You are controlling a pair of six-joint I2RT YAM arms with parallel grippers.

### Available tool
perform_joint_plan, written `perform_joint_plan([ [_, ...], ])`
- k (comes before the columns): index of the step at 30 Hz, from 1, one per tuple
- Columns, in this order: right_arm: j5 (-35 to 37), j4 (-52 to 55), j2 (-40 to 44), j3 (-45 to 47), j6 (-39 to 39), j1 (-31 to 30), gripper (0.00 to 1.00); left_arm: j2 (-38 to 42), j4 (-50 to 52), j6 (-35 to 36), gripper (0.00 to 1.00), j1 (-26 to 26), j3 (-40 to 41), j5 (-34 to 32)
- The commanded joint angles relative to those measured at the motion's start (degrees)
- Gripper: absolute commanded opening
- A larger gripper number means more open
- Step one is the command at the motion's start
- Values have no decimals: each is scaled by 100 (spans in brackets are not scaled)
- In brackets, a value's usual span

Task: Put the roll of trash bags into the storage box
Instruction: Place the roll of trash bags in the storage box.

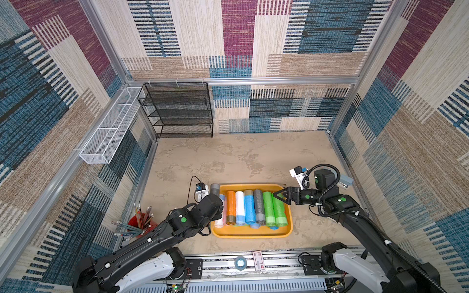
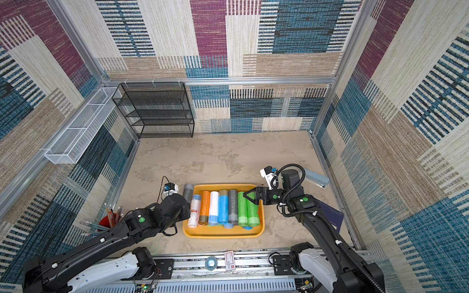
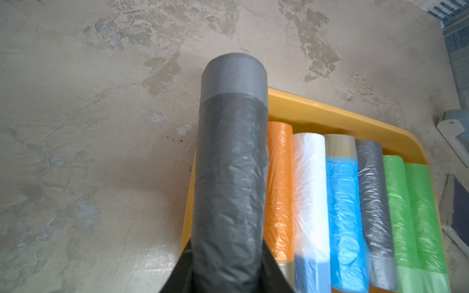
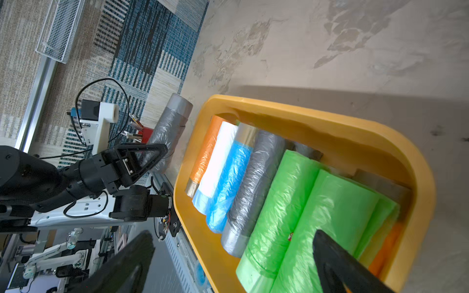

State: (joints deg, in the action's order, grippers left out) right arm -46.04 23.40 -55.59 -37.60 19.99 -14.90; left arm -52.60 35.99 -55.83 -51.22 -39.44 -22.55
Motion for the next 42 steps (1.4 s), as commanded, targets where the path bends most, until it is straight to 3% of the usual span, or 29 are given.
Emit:
perform_joint_plan([
  [1, -178, -176, -85, -105, -119, -197, 99, -122, -137, -126, 24, -121, 16, -189],
  [14, -203, -120, -460, -297, -251, -595, 99, -331, -287, -428, 24, -641, 357, -363],
  [27, -162, -89, -1009, -537, -368, -600, 99, -480, -447, -605, 25, -753, 722, -326],
  [42, -90, -151, -1022, -434, -378, -605, 99, -680, -359, -556, 27, -766, 764, -304],
])
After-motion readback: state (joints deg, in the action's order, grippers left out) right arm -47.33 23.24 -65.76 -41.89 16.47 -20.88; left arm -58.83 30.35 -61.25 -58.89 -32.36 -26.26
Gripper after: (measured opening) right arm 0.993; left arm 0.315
